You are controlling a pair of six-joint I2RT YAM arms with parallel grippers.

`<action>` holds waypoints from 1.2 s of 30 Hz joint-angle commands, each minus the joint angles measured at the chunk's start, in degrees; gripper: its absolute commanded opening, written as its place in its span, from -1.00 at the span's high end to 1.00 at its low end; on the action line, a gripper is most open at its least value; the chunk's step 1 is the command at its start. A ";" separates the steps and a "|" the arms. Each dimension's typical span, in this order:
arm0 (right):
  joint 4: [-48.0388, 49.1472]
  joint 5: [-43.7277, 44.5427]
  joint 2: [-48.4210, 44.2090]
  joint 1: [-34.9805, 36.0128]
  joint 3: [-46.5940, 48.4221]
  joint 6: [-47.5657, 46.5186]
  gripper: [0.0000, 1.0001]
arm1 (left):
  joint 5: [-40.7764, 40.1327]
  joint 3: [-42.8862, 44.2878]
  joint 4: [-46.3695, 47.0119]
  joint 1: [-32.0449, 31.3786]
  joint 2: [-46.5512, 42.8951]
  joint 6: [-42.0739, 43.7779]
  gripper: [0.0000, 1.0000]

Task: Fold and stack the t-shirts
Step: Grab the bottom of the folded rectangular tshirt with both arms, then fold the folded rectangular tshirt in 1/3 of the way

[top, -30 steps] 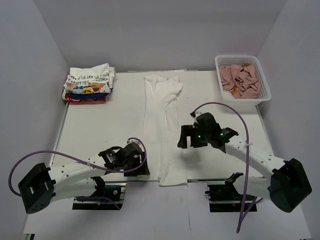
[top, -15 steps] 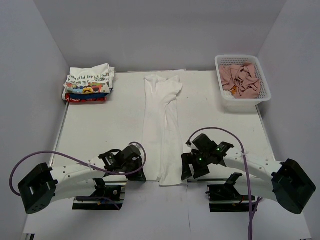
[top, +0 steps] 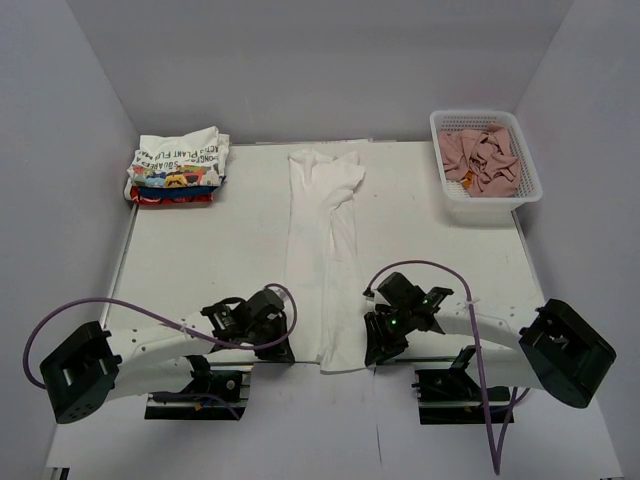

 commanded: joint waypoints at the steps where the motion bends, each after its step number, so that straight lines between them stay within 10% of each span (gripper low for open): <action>1: 4.74 0.30 1.69 0.51 0.42 0.37 0.43 | 1.85 1.04 1.10 0.00 1.72 2.18 0.81; 7: 2.73 4.16 3.46 0.42 6.13 -3.41 1.00 | -0.69 4.11 0.75 0.00 2.26 3.41 0.84; 23: 7.90 32.80 3.62 -1.24 20.27 -1.82 1.00 | -39.17 19.58 2.28 1.84 0.85 8.23 0.63; 36: 10.45 38.80 17.77 -7.48 38.29 -6.57 1.00 | -39.81 32.94 13.13 12.65 18.86 20.10 0.65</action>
